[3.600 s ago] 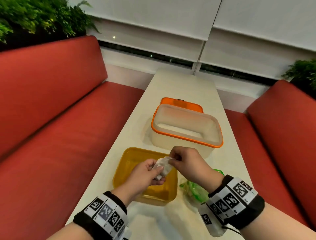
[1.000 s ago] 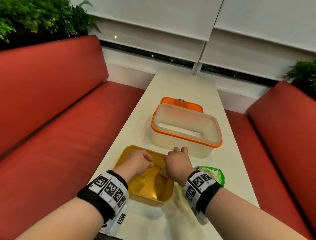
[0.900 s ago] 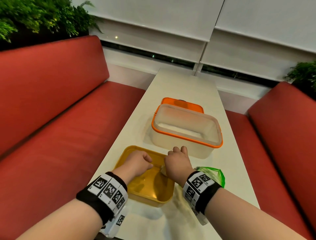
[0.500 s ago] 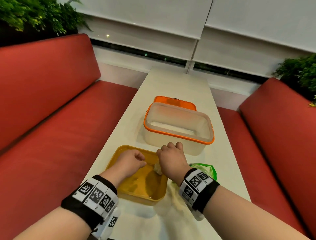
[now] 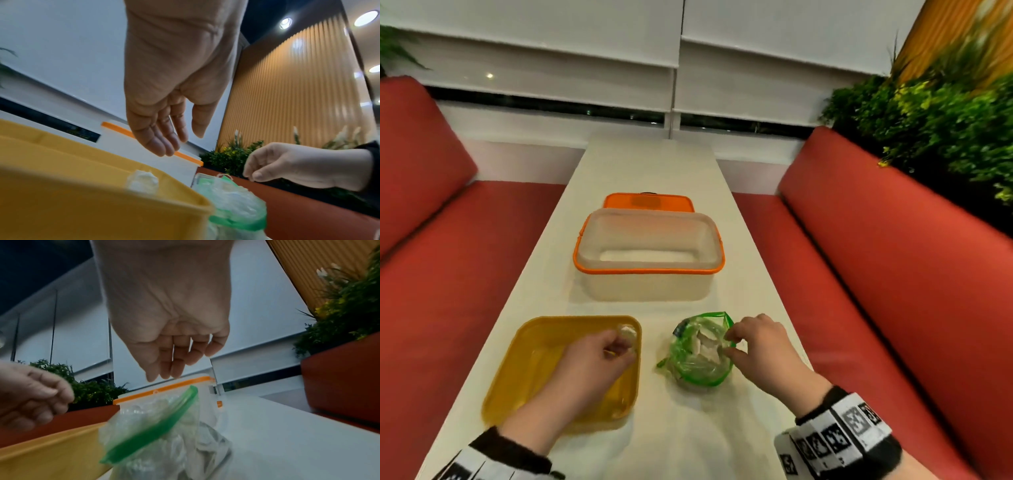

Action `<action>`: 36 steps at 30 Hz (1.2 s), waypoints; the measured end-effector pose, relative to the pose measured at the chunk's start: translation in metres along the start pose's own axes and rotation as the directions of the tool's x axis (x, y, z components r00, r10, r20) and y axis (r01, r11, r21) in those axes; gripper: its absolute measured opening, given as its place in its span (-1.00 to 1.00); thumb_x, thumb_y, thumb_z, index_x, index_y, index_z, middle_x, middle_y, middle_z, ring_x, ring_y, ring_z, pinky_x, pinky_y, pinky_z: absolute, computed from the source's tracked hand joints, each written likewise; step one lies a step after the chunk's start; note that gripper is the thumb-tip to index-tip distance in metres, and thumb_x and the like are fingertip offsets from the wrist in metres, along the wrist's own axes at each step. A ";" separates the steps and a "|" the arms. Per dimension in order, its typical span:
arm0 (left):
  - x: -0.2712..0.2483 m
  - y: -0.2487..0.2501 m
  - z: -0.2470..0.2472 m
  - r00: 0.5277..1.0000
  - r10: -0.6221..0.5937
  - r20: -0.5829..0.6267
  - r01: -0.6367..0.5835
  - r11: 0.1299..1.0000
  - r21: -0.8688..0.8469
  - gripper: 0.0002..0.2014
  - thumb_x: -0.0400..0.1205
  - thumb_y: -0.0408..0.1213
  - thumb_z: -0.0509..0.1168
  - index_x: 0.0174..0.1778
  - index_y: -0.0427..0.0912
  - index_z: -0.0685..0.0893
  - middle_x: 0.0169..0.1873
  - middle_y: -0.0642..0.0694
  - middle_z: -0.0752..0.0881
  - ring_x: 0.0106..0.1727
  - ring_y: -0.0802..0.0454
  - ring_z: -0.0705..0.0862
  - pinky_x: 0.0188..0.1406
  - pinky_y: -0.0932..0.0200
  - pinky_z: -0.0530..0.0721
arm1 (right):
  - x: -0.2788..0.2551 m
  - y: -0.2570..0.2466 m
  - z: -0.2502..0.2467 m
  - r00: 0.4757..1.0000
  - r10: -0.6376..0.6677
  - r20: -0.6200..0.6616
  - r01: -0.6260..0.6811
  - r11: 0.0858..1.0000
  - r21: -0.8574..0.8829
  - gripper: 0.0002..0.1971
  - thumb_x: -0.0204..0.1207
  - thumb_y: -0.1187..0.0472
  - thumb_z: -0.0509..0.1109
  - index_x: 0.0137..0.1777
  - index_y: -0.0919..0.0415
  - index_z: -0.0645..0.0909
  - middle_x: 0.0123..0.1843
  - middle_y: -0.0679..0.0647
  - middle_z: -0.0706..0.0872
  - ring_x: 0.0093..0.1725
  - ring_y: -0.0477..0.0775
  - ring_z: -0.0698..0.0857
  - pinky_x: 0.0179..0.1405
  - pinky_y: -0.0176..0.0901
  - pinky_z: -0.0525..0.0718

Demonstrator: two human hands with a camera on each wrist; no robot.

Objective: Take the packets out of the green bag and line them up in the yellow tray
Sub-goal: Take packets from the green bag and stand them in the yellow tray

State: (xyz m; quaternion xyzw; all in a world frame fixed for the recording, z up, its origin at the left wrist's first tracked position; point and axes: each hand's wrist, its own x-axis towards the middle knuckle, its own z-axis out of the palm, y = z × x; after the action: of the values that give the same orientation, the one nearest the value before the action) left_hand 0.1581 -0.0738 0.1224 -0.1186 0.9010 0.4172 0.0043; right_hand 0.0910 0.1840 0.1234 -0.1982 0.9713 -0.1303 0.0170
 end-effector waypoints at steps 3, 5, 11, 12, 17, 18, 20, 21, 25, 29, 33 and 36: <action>0.003 0.019 0.024 0.994 0.091 0.062 -0.090 0.996 -0.012 -0.87 0.51 -0.23 0.45 -0.20 0.12 0.66 -0.21 0.12 0.73 -0.15 0.22 0.68 -0.16 0.38 0.58 | 0.000 -0.003 0.008 0.999 0.004 0.033 -0.001 0.997 -0.075 -0.64 0.53 -0.20 0.25 0.16 -0.04 0.64 0.04 -0.09 0.71 0.16 0.04 0.51 0.10 -0.03 0.32; 0.005 0.029 0.037 0.988 0.117 0.099 -0.118 0.993 0.001 -0.87 0.52 -0.22 0.44 -0.19 0.13 0.65 -0.23 0.15 0.71 -0.17 0.23 0.67 -0.25 0.48 0.52 | 0.004 -0.008 0.013 0.999 0.037 0.009 -0.037 0.997 -0.074 -0.60 0.54 -0.23 0.21 0.23 -0.03 0.58 0.05 -0.07 0.70 0.16 0.07 0.52 0.12 0.00 0.32; 0.014 0.042 0.070 0.982 0.119 0.146 -0.133 0.987 0.090 -0.83 0.54 -0.16 0.40 0.03 0.00 0.71 -0.14 0.14 0.68 -0.15 0.19 0.62 -0.29 0.49 0.44 | 0.026 -0.018 0.021 0.998 0.043 0.044 -0.036 0.988 -0.151 -0.77 0.54 0.01 0.21 0.10 0.05 0.56 0.07 0.04 0.66 0.16 0.18 0.54 0.07 0.06 0.33; 0.014 0.042 0.072 0.981 0.117 0.154 -0.136 0.983 0.121 -0.81 0.55 -0.14 0.39 0.07 0.01 0.70 -0.12 0.14 0.67 -0.14 0.19 0.60 -0.23 0.45 0.45 | 0.029 -0.019 0.023 0.997 0.040 0.059 -0.029 0.986 -0.164 -0.82 0.53 0.10 0.21 0.06 0.07 0.56 0.06 0.06 0.66 0.15 0.19 0.54 0.05 0.06 0.33; 0.016 0.041 0.077 0.979 0.095 0.181 -0.132 0.970 0.205 -0.73 0.56 -0.13 0.38 0.18 0.02 0.68 0.05 0.09 0.70 -0.07 0.19 0.54 -0.07 0.41 0.46 | 0.032 -0.009 0.026 0.999 0.040 0.018 -0.040 0.999 0.002 -0.86 0.55 0.17 0.20 -0.05 0.08 0.60 -0.01 0.04 0.69 0.09 0.19 0.59 -0.03 0.00 0.33; 0.017 0.040 0.077 0.979 0.093 0.184 -0.131 0.970 0.207 -0.73 0.56 -0.13 0.38 0.18 0.02 0.68 0.09 0.08 0.71 -0.06 0.19 0.55 -0.06 0.41 0.46 | 0.033 -0.005 0.026 0.999 0.049 0.008 -0.049 0.996 0.074 -0.86 0.57 0.14 0.21 -0.02 0.07 0.60 0.01 0.02 0.69 0.09 0.17 0.60 -0.01 -0.01 0.36; 0.018 0.040 0.076 0.978 0.083 0.189 -0.126 0.966 0.227 -0.72 0.56 -0.12 0.37 0.19 0.02 0.67 0.13 0.08 0.71 0.02 0.15 0.60 -0.04 0.40 0.47 | 0.030 0.000 0.027 1.000 0.002 -0.014 0.001 0.982 0.188 -0.86 0.54 0.16 0.26 0.04 0.05 0.61 0.02 -0.03 0.67 0.08 0.12 0.61 0.04 -0.05 0.43; 0.018 0.040 0.076 0.978 0.076 0.195 -0.123 0.962 0.242 -0.71 0.56 -0.11 0.37 0.21 0.02 0.67 0.15 0.08 0.70 0.07 0.13 0.62 0.00 0.38 0.49 | 0.028 0.003 0.028 0.998 -0.059 -0.011 0.060 0.974 0.219 -0.84 0.51 0.20 0.28 0.04 0.05 0.64 0.03 -0.03 0.65 0.08 0.11 0.62 0.06 -0.05 0.48; 0.020 0.044 0.078 0.966 0.055 0.252 -0.146 0.923 0.357 -0.66 0.59 -0.12 0.33 0.29 -0.04 0.64 0.25 -0.01 0.66 0.26 0.02 0.61 0.21 0.24 0.55 | 0.023 0.013 0.032 0.984 -0.161 0.076 0.141 0.967 0.211 -0.71 0.50 0.22 0.30 0.20 0.07 0.68 0.12 0.04 0.59 0.11 0.10 0.60 0.09 -0.12 0.54; 0.021 0.049 0.085 0.945 -0.012 0.326 -0.158 0.858 0.489 -0.68 0.59 -0.13 0.30 0.23 -0.14 0.67 0.18 -0.12 0.69 0.20 -0.08 0.64 0.13 0.15 0.58 | 0.024 0.022 0.039 0.993 -0.022 0.118 -0.004 0.976 0.219 -0.69 0.56 0.10 0.33 0.29 0.11 0.60 0.18 0.04 0.58 0.15 0.09 0.62 0.10 -0.18 0.50; 0.022 0.052 0.088 0.943 -0.013 0.332 -0.166 0.847 0.504 -0.70 0.58 -0.11 0.30 0.18 -0.15 0.67 0.12 -0.13 0.70 0.16 -0.08 0.65 -0.02 0.21 0.53 | 0.025 0.022 0.042 0.997 -0.031 0.064 0.019 0.983 0.185 -0.69 0.46 0.09 0.39 0.22 0.00 0.63 0.16 -0.04 0.58 0.21 0.06 0.53 0.15 -0.11 0.47; 0.023 0.050 0.087 0.957 0.013 0.291 -0.155 0.869 0.470 -0.72 0.57 -0.11 0.32 0.16 -0.11 0.67 0.10 -0.10 0.71 0.14 -0.06 0.65 -0.03 0.24 0.51 | 0.023 0.018 0.037 0.995 -0.104 -0.012 0.104 0.983 0.151 -0.64 0.39 0.12 0.39 0.21 -0.05 0.57 0.18 -0.12 0.54 0.22 0.02 0.45 0.10 -0.13 0.35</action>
State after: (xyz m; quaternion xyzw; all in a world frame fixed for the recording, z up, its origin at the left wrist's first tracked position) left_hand 0.1168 0.0185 0.1010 -0.0143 0.9716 0.1886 0.1424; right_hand 0.0662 0.1815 0.0837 -0.2464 0.9470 -0.2049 0.0231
